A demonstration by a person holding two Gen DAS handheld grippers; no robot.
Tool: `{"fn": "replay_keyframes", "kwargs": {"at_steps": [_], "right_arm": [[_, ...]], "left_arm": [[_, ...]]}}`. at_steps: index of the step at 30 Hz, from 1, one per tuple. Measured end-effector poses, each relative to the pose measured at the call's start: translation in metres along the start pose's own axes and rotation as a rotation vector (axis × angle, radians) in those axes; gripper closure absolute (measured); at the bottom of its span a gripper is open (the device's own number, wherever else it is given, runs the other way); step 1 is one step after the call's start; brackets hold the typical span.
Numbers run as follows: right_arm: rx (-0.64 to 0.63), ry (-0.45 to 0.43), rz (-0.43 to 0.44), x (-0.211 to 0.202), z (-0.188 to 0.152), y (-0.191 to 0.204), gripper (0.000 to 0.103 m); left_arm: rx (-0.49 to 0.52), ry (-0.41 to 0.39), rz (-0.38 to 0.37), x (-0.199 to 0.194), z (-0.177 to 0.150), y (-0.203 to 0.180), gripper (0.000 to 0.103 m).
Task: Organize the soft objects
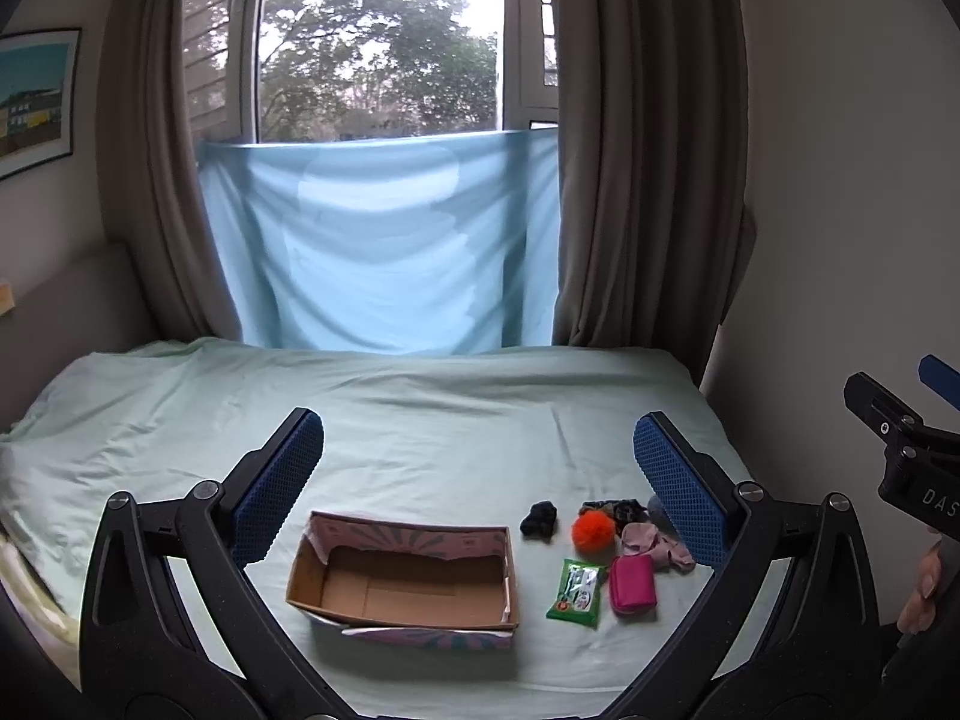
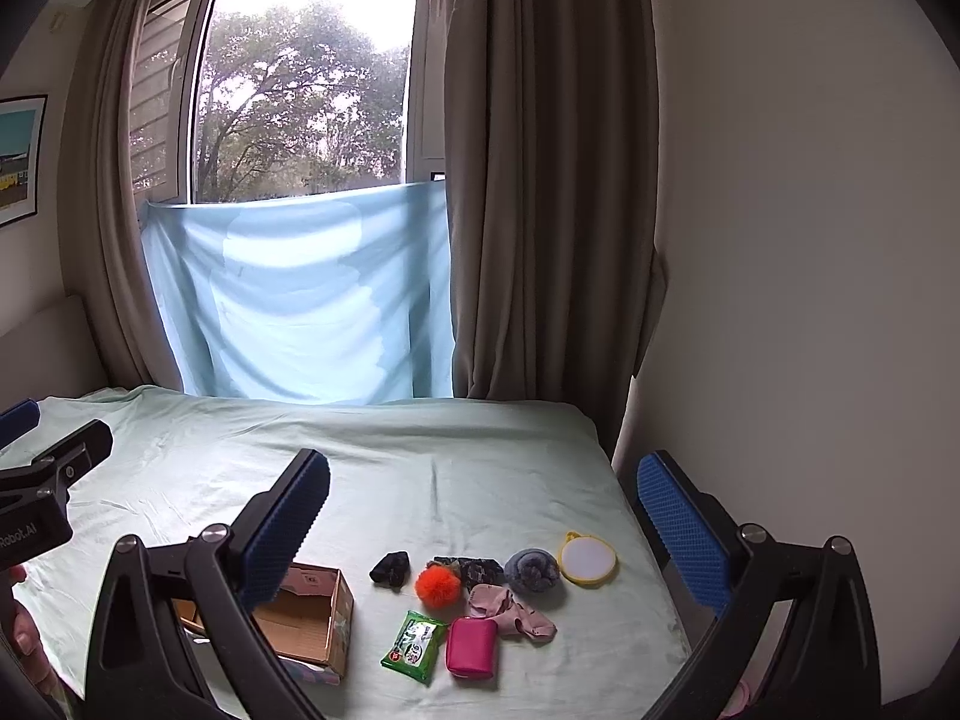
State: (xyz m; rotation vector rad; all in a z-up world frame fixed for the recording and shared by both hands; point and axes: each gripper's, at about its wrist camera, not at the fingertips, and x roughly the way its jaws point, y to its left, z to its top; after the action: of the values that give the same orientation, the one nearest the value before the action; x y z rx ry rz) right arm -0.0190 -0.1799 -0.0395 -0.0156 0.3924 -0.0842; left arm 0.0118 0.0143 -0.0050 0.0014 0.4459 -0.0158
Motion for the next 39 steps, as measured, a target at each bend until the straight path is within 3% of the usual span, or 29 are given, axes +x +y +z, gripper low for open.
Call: {"fn": "replay_keyframes", "kwargs": {"at_steps": [39], "right_arm": [[0.014, -0.016, 0.016, -0.0009, -0.0013, -0.0015, 0.000]], "left_arm": [[0.004, 0.001, -0.005, -0.0043, -0.0012, -0.0032, 0.000]]}}
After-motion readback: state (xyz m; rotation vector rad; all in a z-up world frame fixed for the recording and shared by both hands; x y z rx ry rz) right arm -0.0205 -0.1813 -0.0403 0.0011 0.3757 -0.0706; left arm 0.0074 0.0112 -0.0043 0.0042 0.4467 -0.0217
